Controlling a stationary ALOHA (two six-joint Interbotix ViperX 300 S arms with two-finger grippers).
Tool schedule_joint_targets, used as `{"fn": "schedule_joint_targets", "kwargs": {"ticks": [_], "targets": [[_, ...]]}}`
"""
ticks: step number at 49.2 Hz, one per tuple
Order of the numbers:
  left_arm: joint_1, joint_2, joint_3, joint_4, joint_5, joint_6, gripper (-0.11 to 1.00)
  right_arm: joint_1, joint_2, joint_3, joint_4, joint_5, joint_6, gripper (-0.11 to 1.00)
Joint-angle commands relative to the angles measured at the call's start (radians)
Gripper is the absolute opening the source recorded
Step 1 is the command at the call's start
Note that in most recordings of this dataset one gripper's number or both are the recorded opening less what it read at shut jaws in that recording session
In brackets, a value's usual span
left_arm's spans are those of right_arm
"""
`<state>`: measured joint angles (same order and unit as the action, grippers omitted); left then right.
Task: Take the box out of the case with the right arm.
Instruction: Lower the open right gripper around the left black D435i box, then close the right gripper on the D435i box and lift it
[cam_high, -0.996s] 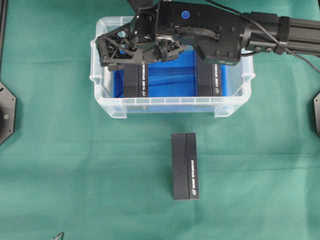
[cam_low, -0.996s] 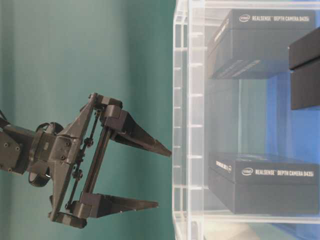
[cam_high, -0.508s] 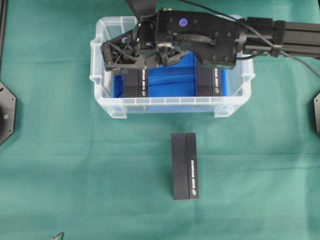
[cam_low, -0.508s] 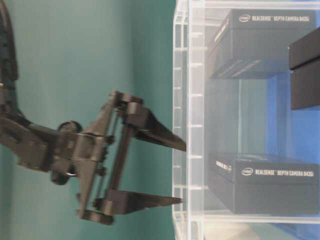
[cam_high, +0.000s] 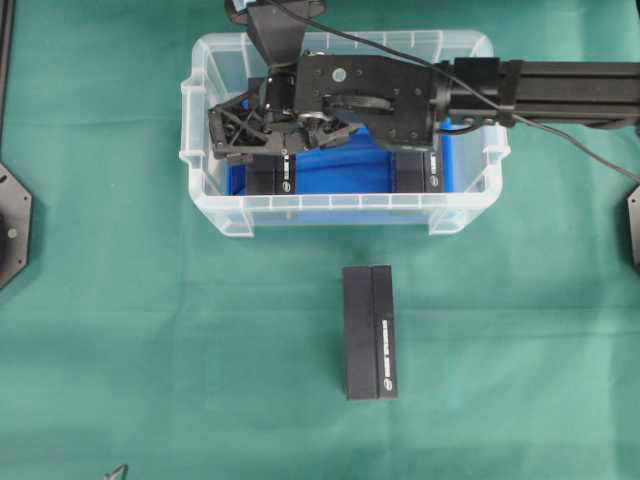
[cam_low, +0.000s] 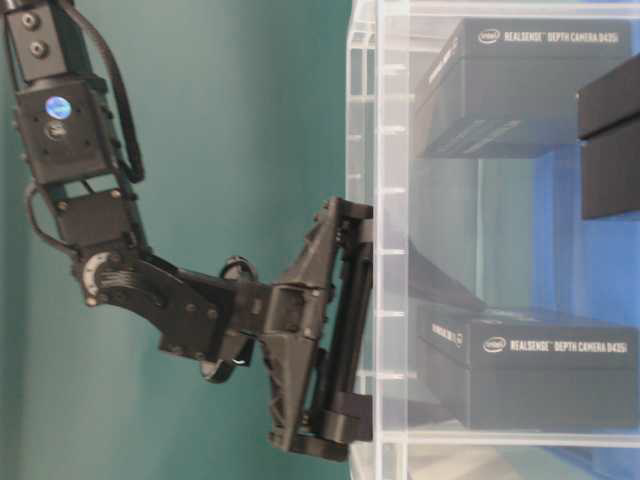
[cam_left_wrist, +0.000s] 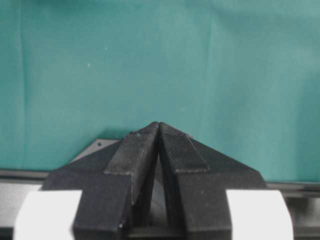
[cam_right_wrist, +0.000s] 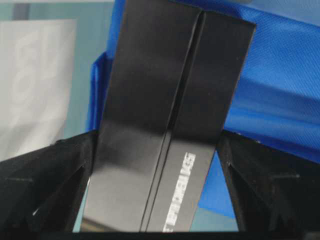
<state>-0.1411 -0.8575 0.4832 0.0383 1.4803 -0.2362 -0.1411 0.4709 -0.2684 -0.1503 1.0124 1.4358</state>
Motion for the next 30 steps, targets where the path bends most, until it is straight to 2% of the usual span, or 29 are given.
{"fn": "schedule_joint_targets", "kwargs": {"ticks": [1,30], "targets": [[0.003,0.005,-0.011,0.002,-0.006,0.000,0.02,-0.003,-0.015,-0.011,0.000,-0.014,0.002,0.93],[0.003,0.003,-0.003,0.002,-0.006,0.000,0.02,-0.005,0.014,-0.011,0.006,-0.017,0.023,0.93]]}}
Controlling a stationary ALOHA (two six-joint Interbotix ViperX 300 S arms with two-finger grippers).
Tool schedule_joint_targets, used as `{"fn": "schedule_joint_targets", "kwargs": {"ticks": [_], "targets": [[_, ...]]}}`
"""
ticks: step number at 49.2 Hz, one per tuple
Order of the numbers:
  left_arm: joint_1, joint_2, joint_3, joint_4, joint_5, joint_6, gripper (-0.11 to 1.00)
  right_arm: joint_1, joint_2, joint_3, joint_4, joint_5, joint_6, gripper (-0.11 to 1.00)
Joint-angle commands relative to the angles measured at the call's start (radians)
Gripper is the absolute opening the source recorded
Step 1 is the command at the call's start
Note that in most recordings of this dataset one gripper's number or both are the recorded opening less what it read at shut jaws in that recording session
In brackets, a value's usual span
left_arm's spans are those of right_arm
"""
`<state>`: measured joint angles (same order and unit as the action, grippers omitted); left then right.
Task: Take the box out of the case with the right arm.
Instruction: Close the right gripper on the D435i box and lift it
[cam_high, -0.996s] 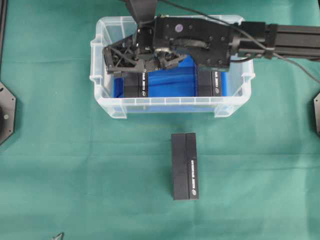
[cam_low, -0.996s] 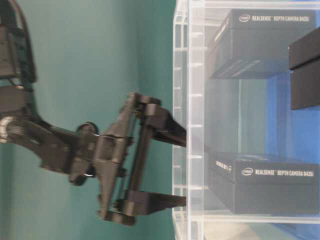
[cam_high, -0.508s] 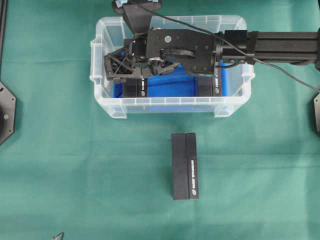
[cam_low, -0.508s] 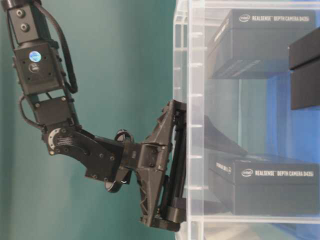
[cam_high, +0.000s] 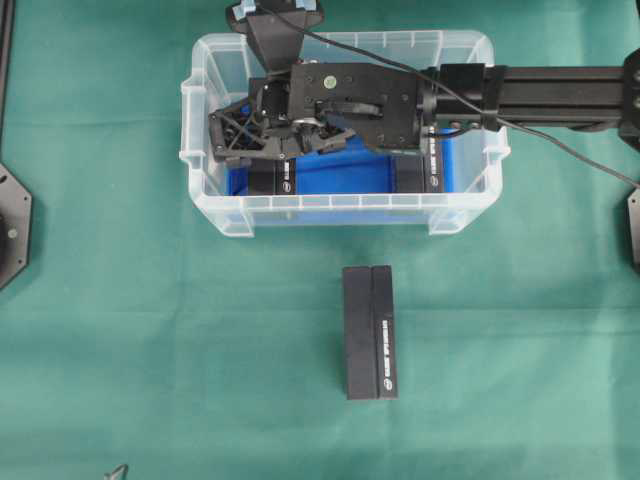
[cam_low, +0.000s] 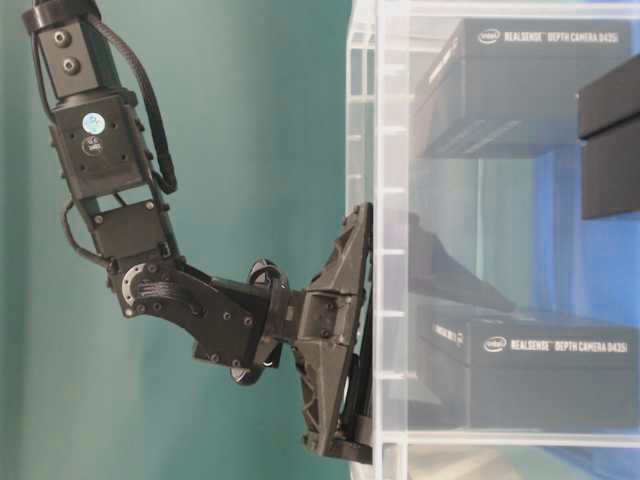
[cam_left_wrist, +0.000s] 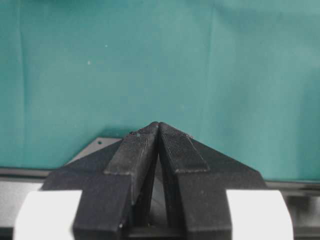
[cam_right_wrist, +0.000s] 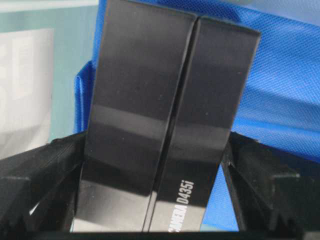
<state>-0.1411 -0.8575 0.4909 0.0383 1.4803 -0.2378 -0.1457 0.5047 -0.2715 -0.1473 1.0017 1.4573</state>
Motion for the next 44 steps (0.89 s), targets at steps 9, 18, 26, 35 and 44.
{"fn": "schedule_joint_targets", "kwargs": {"ticks": [9,18,26,35,44], "targets": [[0.003,0.003,-0.009,0.002,-0.006,0.002,0.02,0.000,-0.012,-0.008,0.018,-0.006,0.002,0.93],[0.003,0.003,-0.008,0.000,-0.006,0.002,0.02,0.002,-0.012,-0.008,0.028,-0.003,0.006,0.91],[0.003,0.003,-0.005,0.000,-0.006,0.000,0.02,0.008,-0.012,-0.017,0.031,-0.002,0.009,0.79],[0.003,0.003,-0.003,0.002,-0.006,0.000,0.02,0.011,-0.012,-0.040,0.028,0.018,0.012,0.74],[0.003,0.003,-0.002,0.002,-0.006,0.002,0.02,0.012,-0.012,-0.055,0.021,0.040,0.012,0.71]]}}
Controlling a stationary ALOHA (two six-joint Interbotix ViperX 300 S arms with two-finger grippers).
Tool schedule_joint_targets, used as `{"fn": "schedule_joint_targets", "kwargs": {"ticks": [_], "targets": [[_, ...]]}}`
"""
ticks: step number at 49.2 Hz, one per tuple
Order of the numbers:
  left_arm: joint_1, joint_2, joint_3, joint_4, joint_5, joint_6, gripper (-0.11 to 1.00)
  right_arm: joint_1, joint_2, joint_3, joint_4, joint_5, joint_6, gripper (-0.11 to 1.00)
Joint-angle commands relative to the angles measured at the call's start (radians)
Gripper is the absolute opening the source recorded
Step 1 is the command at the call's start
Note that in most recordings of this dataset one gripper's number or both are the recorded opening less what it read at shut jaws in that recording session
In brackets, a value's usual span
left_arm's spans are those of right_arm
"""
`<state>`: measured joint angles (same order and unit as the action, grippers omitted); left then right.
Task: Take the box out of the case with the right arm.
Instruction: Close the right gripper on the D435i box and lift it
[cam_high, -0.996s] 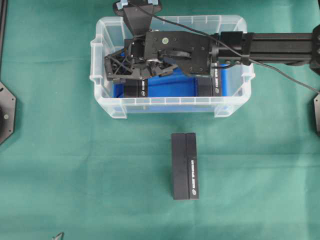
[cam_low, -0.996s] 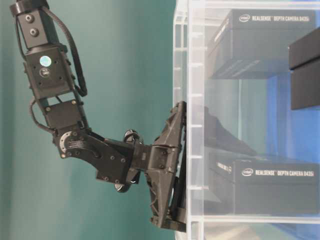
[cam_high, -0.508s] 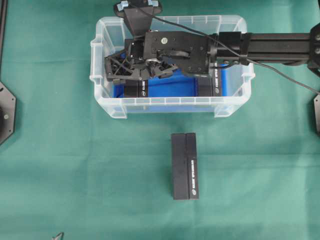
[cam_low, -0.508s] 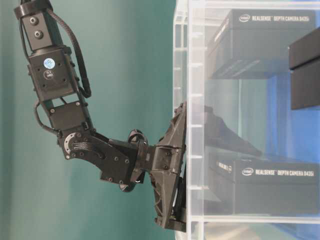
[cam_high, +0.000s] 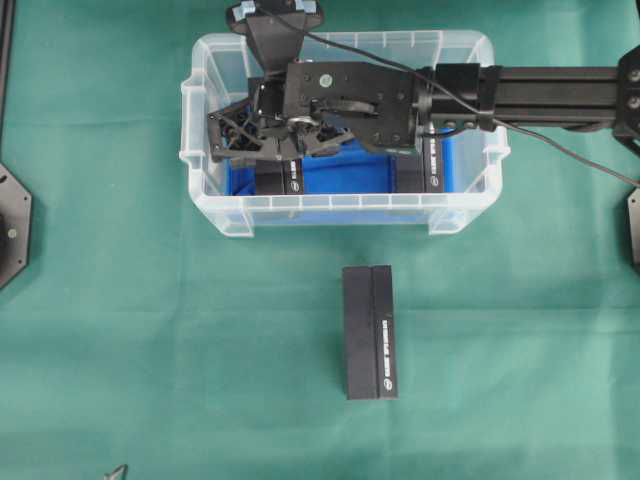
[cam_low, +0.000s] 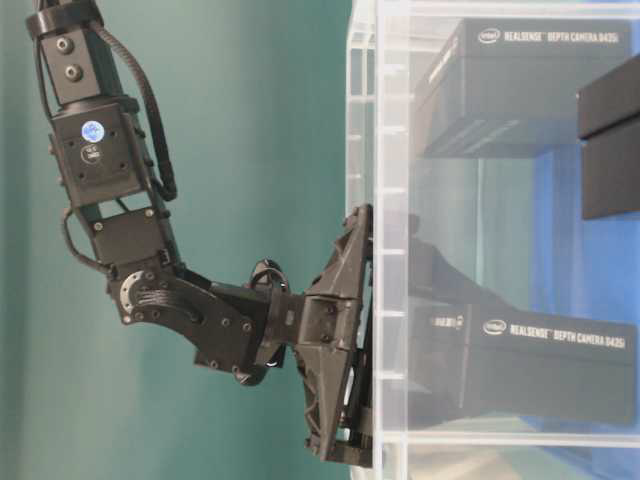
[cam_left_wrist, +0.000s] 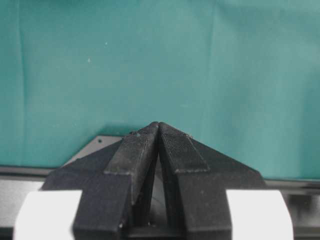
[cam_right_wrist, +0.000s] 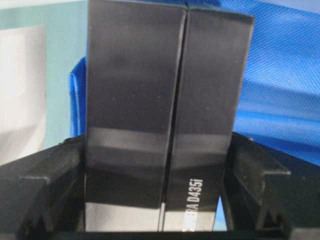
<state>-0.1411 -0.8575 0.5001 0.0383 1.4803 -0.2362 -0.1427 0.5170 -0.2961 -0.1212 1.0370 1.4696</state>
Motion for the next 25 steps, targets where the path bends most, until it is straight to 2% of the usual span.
{"fn": "schedule_joint_targets", "kwargs": {"ticks": [1,15,25], "targets": [[0.002,0.003,-0.011,0.002,-0.006,0.000,0.02,0.009,-0.025,-0.031,-0.006,0.005,0.002,0.69],[0.003,0.003,-0.011,0.002,-0.006,0.000,0.02,0.011,-0.029,-0.040,-0.015,0.008,0.000,0.69],[0.003,0.003,-0.012,0.002,-0.006,0.002,0.02,0.009,-0.086,-0.044,-0.023,0.043,0.000,0.69]]}}
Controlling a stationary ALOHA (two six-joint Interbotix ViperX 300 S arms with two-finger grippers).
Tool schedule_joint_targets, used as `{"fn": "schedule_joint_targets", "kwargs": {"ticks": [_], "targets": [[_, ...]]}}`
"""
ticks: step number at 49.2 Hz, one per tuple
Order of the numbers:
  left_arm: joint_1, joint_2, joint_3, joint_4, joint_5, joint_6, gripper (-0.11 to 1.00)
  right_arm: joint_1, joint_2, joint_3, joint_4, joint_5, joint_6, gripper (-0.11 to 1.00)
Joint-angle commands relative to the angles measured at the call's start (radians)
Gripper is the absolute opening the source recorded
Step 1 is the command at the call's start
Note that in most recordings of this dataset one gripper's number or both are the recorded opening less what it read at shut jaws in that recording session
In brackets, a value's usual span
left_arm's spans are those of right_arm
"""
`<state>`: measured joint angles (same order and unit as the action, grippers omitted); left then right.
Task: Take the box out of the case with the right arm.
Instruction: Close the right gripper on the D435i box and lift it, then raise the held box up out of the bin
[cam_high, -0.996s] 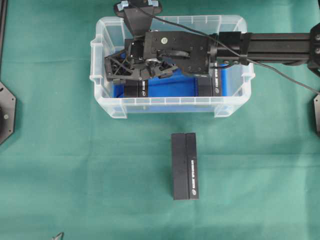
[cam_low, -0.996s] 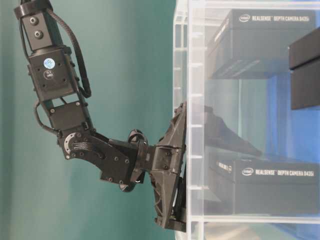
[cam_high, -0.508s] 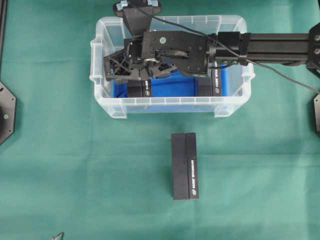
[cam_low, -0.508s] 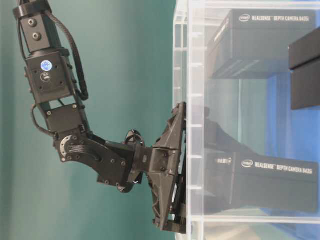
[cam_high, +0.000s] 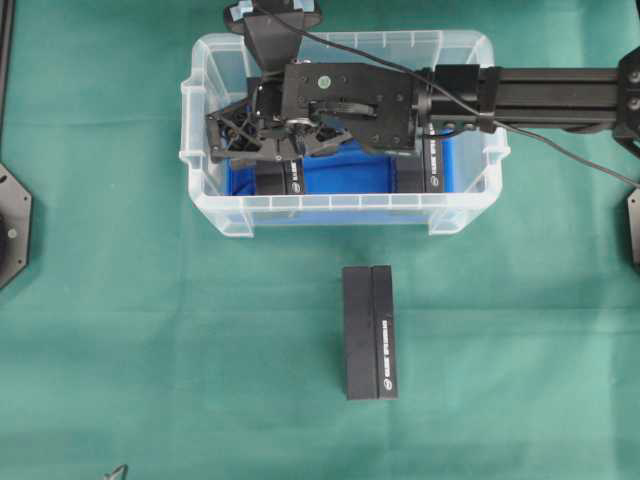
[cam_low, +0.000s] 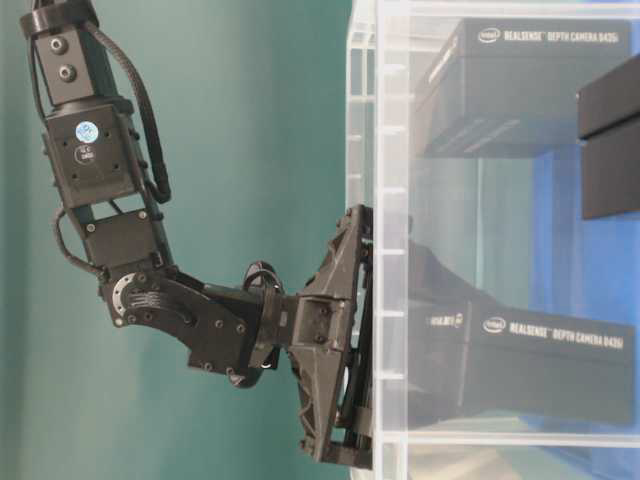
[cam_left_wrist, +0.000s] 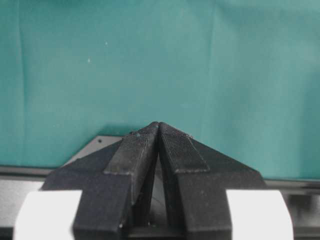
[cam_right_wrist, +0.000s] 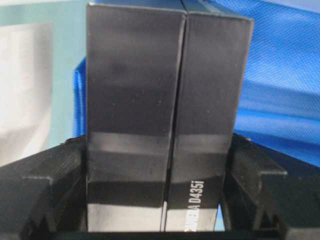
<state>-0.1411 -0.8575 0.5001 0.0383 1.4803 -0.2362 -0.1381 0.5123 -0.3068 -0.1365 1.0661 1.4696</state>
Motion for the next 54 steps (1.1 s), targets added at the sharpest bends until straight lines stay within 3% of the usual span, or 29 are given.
{"fn": "schedule_joint_targets", "kwargs": {"ticks": [1,18,38,54], "targets": [[0.003,0.003,-0.011,0.002,-0.005,0.002,0.02,0.006,-0.089,-0.038,-0.012,0.021,0.000,0.69],[0.003,0.003,-0.011,0.002,-0.006,0.006,0.02,0.009,-0.184,-0.167,-0.120,0.199,-0.002,0.69],[0.003,0.003,-0.011,0.002,-0.005,0.005,0.02,0.043,-0.192,-0.360,-0.204,0.342,-0.015,0.69],[0.003,0.003,-0.011,0.002,-0.005,0.003,0.02,0.051,-0.190,-0.393,-0.218,0.370,-0.014,0.69]]}}
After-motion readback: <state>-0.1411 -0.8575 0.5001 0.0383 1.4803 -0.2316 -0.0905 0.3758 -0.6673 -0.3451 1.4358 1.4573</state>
